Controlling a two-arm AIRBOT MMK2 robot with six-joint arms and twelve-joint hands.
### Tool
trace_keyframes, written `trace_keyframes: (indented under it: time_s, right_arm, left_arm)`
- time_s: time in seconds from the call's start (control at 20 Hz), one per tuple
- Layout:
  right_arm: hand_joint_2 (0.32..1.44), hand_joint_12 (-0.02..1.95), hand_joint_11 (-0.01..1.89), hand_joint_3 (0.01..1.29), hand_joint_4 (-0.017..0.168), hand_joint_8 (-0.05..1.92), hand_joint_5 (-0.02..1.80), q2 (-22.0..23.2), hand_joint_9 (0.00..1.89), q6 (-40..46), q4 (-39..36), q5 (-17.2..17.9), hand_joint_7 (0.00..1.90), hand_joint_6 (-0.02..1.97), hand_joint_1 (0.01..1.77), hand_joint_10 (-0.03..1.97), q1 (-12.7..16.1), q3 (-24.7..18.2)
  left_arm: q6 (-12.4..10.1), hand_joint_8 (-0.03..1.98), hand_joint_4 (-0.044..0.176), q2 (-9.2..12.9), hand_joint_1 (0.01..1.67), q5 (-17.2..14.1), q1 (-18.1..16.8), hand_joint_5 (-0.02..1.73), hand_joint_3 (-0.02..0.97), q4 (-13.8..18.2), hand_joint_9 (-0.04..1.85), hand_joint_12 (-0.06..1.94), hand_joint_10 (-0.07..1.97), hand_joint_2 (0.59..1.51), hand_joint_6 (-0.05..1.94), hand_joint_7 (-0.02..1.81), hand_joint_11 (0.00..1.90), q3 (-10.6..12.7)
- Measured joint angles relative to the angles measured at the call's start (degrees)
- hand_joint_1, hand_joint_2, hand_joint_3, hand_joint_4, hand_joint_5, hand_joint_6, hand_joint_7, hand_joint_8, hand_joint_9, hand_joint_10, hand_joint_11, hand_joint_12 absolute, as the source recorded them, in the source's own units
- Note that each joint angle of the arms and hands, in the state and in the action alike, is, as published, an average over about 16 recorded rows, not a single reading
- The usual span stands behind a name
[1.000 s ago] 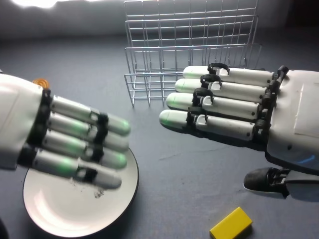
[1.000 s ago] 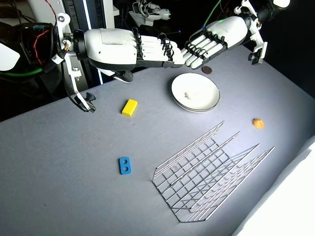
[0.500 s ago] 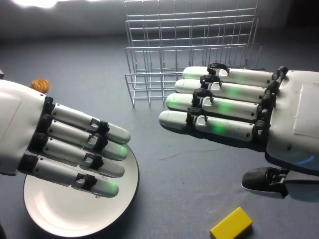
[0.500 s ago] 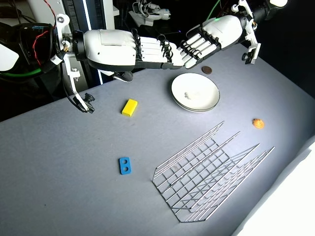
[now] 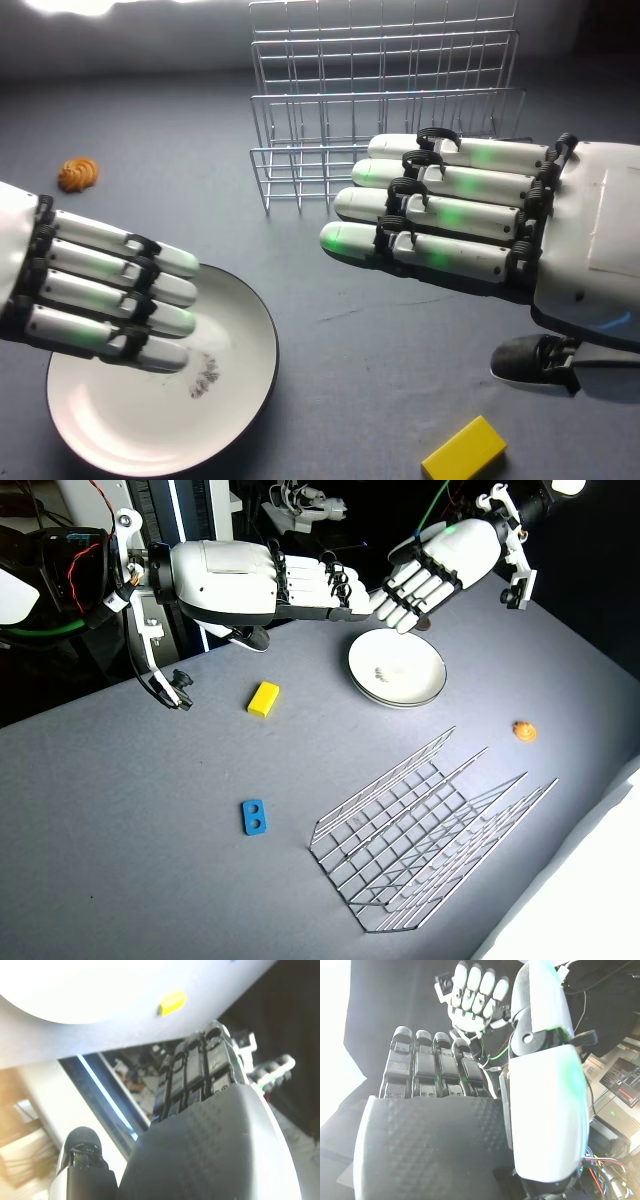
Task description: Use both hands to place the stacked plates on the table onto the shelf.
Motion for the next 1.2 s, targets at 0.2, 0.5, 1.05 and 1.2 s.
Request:
trace_keyframes:
  time_s: [0.2,0.5,1.05,1.2]
  right_arm:
    - [0.99,-0.01,0.02,0.02,0.001,0.01,0.02,0.0,0.02,0.0,-0.1,-0.3,0.02,0.02,1.19,0.01,0.0,0.0]
    - [1.0,-0.01,0.02,0.02,0.001,0.01,0.02,0.0,0.02,-0.1,-0.1,-0.7,0.02,0.02,1.17,0.01,0.0,0.0]
    - [1.01,0.0,0.02,0.02,0.001,0.01,0.02,-0.2,0.02,-0.3,-0.8,-1.8,0.02,0.02,1.19,0.01,0.0,0.3]
    - [1.0,0.0,0.02,0.02,0.001,0.01,0.02,-0.4,0.02,-0.4,-1.1,-2.1,0.02,0.02,1.2,0.01,0.0,0.7]
  left_arm:
    - [0.2,-0.01,0.0,0.6,0.02,0.6,3.2,0.07,0.019,-0.8,0.05,0.02,0.01,1.07,0.0,0.08,0.03,1.1]
    - [0.9,-0.01,0.0,1.4,0.02,1.9,7.4,0.05,0.019,-0.6,0.04,0.02,0.01,1.072,0.0,0.06,0.03,1.8]
    - [2.3,-0.01,0.0,2.1,0.03,11.8,14.9,0.02,0.019,-0.4,0.03,0.01,0.01,1.072,0.0,0.05,0.02,-0.4]
    - [2.2,-0.01,0.0,2.3,0.03,15.6,16.4,0.02,0.019,-1.0,0.02,0.0,0.01,1.072,0.0,0.05,0.02,-1.7]
